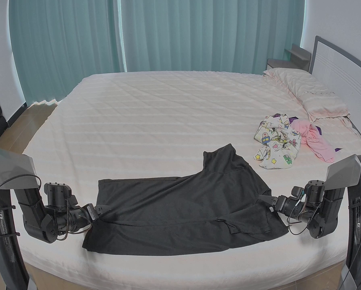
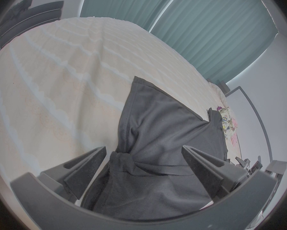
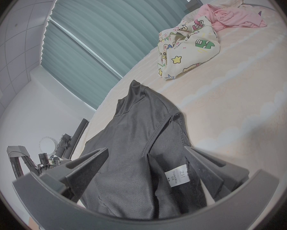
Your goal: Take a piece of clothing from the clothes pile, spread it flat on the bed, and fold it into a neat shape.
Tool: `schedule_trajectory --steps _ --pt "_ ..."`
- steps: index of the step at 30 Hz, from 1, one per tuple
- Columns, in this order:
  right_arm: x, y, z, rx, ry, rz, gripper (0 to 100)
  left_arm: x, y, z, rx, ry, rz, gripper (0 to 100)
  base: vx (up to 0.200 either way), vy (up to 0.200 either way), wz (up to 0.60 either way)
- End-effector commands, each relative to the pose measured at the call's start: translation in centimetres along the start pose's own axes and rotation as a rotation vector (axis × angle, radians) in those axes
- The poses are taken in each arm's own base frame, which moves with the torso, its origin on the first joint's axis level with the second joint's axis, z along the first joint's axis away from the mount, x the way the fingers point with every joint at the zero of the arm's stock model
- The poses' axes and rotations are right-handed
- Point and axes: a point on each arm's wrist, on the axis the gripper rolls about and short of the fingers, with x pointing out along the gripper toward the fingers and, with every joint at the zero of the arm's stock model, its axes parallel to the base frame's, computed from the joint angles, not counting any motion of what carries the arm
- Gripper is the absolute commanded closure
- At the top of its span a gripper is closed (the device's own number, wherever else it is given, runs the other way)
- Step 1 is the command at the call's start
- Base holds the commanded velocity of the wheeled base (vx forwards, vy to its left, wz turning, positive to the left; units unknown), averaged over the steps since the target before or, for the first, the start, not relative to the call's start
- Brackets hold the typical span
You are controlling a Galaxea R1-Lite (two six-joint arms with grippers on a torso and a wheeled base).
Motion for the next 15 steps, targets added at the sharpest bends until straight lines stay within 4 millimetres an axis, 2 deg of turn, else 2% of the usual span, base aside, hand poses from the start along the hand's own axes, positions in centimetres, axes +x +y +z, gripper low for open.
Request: schedule_trajectory --steps 1,5,15 --pt "-0.3 0.2 0.1 -0.003 -0.005 0.004 0 0.1 0.1 -0.3 0.032 0.011 0.009 100 0.000 0.000 0.00" --pt "-0.6 0.2 -0.1 0.004 0.003 -0.002 0 0.5 0.7 -1.1 0.092 0.041 0.031 100 0.000 0.000 0.00" --pt "-1.0 0.5 -0.2 0.007 0.006 -0.011 0 0.3 1.2 -0.3 0.086 -0.024 0.113 100 0.000 0.000 0.00"
